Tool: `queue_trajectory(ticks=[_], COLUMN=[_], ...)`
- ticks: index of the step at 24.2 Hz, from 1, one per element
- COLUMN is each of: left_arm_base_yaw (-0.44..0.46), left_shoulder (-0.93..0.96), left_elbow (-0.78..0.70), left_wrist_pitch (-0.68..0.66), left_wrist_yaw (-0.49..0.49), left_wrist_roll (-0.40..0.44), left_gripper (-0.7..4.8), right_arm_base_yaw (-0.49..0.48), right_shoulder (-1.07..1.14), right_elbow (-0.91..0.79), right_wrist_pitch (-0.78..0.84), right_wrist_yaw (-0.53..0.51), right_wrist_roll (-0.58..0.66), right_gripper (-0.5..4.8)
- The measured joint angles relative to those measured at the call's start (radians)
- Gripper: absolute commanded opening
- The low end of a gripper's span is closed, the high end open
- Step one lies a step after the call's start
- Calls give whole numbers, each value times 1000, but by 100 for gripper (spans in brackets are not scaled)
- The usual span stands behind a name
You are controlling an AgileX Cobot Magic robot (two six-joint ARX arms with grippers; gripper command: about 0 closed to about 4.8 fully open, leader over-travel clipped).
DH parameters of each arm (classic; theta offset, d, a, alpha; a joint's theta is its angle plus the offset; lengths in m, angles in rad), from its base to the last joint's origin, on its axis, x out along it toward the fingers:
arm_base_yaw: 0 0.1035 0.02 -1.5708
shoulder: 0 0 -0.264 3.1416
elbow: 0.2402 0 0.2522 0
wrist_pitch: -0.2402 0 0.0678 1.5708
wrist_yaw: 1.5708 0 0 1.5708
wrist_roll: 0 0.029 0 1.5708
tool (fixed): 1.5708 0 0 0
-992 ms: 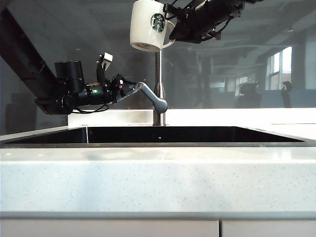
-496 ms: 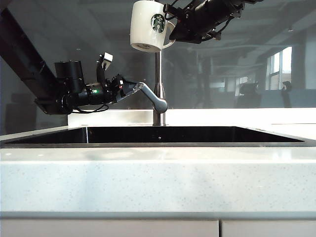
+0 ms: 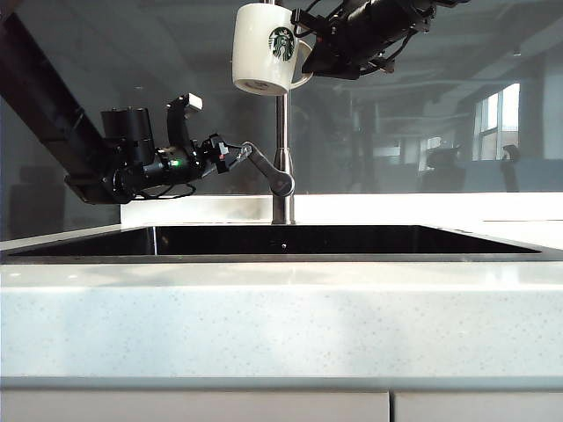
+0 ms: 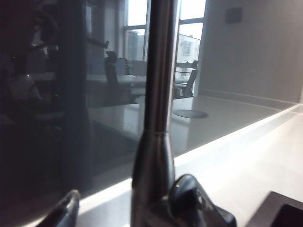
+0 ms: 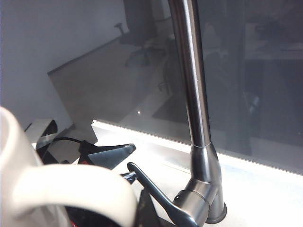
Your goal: Pick up the mug next to the sink, go to the faucet to get some water, pour the water into the sink, and finally put the mug back to its place.
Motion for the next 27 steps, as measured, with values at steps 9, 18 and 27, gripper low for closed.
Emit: queue_trajectory(ticks=[9, 18, 27], left_arm_base_yaw=[21, 146, 159], left_shoulder=[-6, -6, -97], left_elbow=[1, 2, 1], left_wrist_pitch=[72, 235, 346], left_wrist_yaw=[76, 473, 484], left_wrist_roll=[-88, -605, -665], left_gripper=[293, -3, -3], right_arm_base_yaw=[-1, -71, -75], right_shoulder=[0, -77, -138], right_elbow=[0, 1, 0], right_wrist_pitch=[-12, -187, -377], right_wrist_yaw=[0, 26, 173], right_wrist_roll=[0, -156, -442], right_gripper=[-1, -1, -2])
